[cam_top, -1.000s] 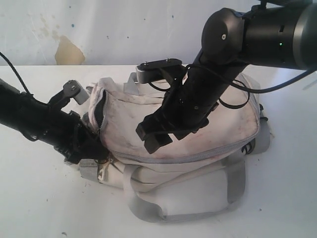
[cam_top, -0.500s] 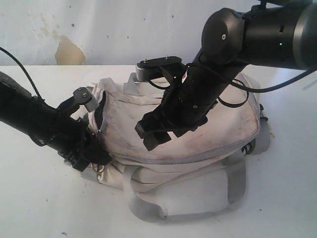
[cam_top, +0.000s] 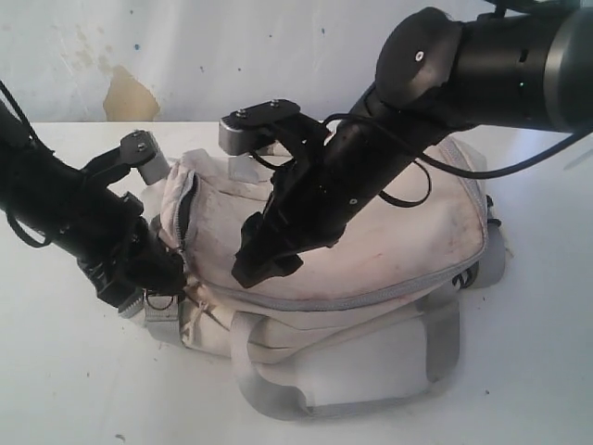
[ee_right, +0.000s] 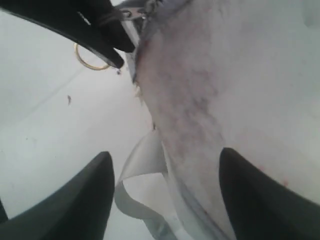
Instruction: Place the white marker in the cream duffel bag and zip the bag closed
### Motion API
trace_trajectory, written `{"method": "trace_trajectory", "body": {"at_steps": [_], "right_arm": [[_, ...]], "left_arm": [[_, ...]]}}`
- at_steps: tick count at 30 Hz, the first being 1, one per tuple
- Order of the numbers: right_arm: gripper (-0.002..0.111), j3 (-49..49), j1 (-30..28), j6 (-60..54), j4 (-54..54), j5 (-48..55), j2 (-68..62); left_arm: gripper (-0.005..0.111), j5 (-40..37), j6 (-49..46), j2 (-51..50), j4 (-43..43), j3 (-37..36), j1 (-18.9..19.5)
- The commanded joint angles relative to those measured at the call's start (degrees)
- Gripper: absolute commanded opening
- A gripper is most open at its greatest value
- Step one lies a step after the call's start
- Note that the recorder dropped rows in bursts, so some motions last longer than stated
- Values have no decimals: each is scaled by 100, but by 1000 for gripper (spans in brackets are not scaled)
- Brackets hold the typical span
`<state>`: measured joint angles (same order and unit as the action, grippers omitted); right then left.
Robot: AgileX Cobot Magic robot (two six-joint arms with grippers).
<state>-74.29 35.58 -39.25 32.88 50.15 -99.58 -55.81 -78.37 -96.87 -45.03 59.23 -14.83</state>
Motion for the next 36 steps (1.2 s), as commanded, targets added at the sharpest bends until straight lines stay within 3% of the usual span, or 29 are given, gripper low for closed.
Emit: {"method": "trace_trajectory", "body": {"at_steps": [1,11,20,24,30,36], "right_arm": [[57,-40,39,-1212,611,-63,-128],[57,-40,340,-1923,615,-757,-474],[55,-40,440,-1951,604,-1046,-703],[38,-40,440,-1951,595,-1059,-768],[0,-29,440,-1961,442,-1043,-840],[0,-29,440,-2014,139,-900,-840]], "left_arm": [[0,-94,407,141,320,24,-17],[0,-134,1575,420,569,155,-17],[0,-121,1861,550,552,416,-17],[0,-66,2024,550,528,416,-17],[0,348,2532,550,528,416,-17],[0,928,3154,550,540,416,-17]]}}
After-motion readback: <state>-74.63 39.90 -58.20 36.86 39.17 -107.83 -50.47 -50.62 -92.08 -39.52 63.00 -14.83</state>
